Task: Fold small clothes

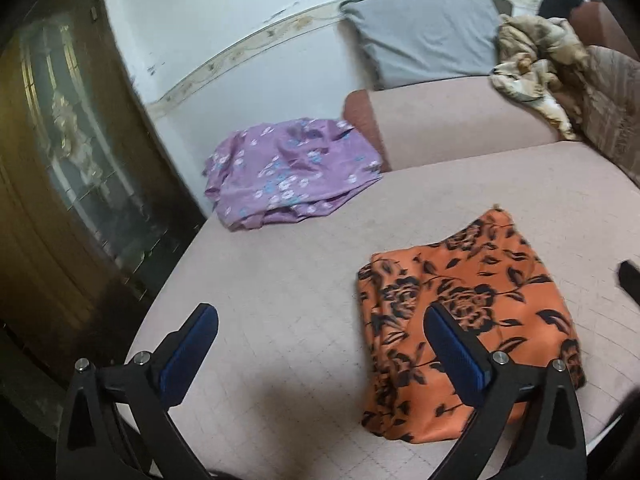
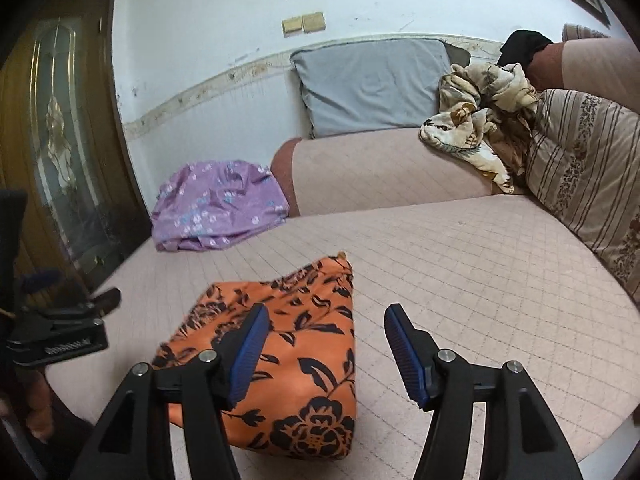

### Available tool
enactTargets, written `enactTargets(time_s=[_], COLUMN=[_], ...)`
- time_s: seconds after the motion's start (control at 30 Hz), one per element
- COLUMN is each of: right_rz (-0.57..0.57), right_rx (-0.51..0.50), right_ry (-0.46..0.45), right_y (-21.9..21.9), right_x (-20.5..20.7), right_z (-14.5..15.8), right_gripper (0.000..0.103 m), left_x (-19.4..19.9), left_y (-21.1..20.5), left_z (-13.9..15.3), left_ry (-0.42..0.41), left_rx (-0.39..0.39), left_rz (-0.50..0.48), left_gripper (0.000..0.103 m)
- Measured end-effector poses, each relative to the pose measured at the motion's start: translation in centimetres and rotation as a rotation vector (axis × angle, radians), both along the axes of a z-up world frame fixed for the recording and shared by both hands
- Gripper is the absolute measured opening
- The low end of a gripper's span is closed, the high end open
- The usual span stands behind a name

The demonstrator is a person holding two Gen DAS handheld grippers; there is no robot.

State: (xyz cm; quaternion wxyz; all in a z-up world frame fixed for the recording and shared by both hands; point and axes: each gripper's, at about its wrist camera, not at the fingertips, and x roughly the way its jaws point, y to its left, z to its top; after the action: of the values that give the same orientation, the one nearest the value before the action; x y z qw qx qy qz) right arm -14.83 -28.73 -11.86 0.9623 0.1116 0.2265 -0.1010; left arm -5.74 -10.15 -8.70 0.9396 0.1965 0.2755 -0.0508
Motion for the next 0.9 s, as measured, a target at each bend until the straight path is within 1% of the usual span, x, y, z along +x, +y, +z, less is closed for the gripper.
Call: enactTargets(time_s=[0.17,0.27,0.37,0.67,0.9], right_rz=[-0.027,-0.028,-0.026,-0.001,0.015], right_rx=[-0.065,-0.052,-0.067,-0.103,-0.111], right_ry=[0.036,0.039,0.029,0.005,0.022], right_y=[0.3,0.1,0.2,1.3,1.9], right_x=[0.6,0.7,0.5,0.3,0.8], right_z=[-0.9,-1.0,-0.9,-0.6,-1.1], right_gripper=[0.064,0.064,0.064,0.064,0.064], left_x=[-0.9,-1.2,-1.2,-1.2,-1.3], left_y=[0.1,0.2,0.3,0.4,0.6], left_z=[1.3,2.0,2.5,2.8,3.1], left_ry=[0.002,-0.017,-0.026,-0.040,-0.060], left_rx=[-0.097,-0.137,-0.166,-0.168,-0.170], left_rz=[-0.040,-0.040,-0.035,-0.031,-0.027], left_gripper=[0.102,0.102,0.102,0.102,0.102])
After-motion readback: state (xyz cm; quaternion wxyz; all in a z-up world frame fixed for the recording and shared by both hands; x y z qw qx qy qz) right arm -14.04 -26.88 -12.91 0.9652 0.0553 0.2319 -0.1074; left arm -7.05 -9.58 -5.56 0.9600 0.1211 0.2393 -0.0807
